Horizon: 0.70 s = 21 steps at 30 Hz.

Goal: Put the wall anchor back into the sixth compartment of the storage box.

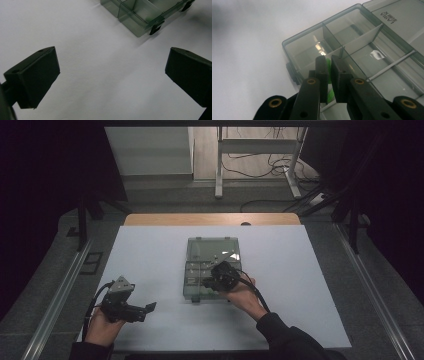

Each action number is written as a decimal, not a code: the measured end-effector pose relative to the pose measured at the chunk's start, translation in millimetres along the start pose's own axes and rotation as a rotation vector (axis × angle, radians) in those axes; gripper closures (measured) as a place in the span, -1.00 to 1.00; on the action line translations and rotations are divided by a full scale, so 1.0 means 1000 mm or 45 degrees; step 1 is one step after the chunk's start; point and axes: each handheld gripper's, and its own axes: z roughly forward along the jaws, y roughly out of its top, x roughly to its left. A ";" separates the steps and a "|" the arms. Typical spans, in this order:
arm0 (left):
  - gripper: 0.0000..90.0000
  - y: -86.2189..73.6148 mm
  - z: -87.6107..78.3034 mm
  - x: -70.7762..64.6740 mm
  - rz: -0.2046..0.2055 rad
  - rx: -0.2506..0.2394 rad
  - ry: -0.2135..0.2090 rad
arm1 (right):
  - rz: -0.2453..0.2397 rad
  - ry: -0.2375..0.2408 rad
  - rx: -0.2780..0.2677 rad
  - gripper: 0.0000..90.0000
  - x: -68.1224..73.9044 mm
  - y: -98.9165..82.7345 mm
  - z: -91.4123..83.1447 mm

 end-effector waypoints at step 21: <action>-1.00 0.000 0.000 0.000 0.002 -0.003 -0.001 | -0.027 -0.023 0.021 0.68 0.005 0.000 0.000</action>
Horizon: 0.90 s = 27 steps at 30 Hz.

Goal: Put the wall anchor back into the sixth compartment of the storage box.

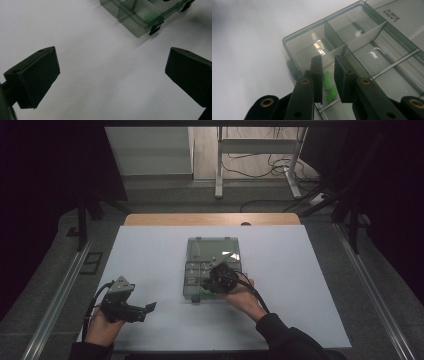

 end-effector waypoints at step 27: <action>-1.00 0.000 -0.001 0.000 0.004 -0.003 -0.001 | -0.037 -0.061 -0.042 0.16 0.009 -0.003 -0.026</action>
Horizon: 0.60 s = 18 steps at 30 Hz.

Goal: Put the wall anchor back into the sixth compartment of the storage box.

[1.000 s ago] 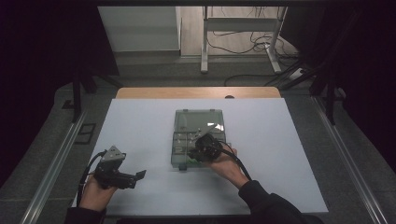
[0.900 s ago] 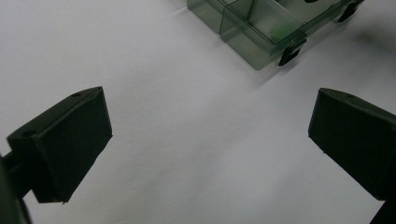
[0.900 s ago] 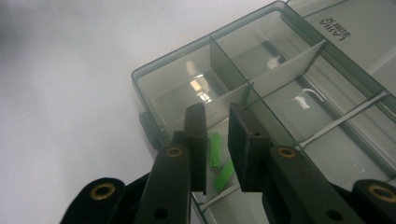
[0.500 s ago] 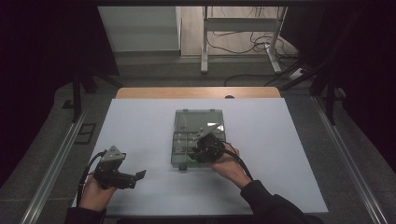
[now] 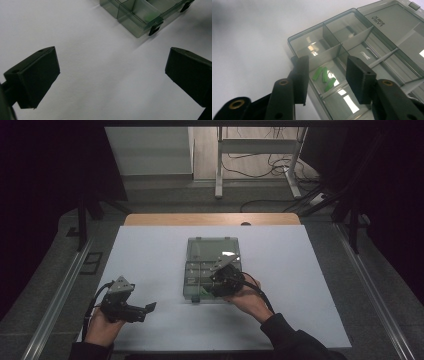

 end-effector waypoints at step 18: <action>-1.00 0.000 0.000 0.000 0.000 -0.001 -0.001 | -0.003 -0.030 -0.022 -0.18 0.008 -0.014 -0.023</action>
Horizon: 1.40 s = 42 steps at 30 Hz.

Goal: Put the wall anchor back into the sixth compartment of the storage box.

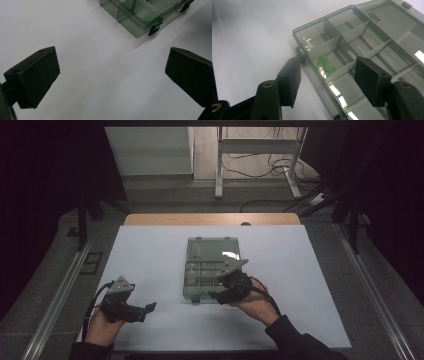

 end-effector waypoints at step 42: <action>-1.00 0.000 0.000 0.000 0.004 -0.001 -0.004 | 0.183 -0.158 -0.084 -0.81 -0.013 -0.065 -0.069</action>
